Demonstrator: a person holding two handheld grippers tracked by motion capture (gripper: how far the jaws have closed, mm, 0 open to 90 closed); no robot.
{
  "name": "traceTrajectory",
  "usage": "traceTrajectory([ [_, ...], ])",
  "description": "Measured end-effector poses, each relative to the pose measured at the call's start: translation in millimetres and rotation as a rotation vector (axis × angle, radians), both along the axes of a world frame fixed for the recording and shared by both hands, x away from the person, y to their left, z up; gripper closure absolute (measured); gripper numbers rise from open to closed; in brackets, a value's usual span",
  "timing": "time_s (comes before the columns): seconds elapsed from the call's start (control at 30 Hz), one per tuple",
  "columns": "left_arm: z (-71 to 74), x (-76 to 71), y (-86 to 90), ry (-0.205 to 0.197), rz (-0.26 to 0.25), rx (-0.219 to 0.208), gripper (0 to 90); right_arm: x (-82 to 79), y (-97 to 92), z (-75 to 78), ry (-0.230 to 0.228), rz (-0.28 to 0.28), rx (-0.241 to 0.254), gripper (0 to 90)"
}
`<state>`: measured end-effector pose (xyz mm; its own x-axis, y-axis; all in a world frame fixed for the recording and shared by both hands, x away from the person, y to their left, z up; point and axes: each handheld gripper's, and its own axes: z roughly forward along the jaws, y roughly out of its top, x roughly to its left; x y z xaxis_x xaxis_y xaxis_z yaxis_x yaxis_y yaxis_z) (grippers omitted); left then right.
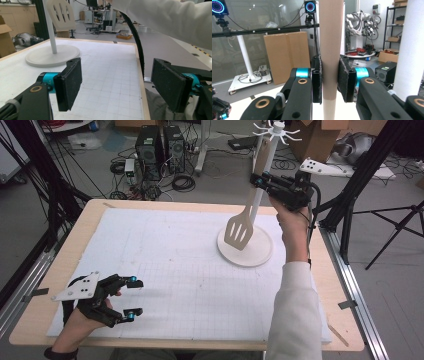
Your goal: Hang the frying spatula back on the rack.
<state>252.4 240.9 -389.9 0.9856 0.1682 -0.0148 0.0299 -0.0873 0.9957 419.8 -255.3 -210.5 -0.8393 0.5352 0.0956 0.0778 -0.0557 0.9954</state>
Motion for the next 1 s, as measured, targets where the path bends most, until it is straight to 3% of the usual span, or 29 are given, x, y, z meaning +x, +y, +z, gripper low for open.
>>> traceTrajectory([
  [1.0,-6.4,2.3,-3.2,0.02,-0.005,0.012,25.8,15.5,-8.2,-6.1,0.022,-0.033,0.01,75.1],
])
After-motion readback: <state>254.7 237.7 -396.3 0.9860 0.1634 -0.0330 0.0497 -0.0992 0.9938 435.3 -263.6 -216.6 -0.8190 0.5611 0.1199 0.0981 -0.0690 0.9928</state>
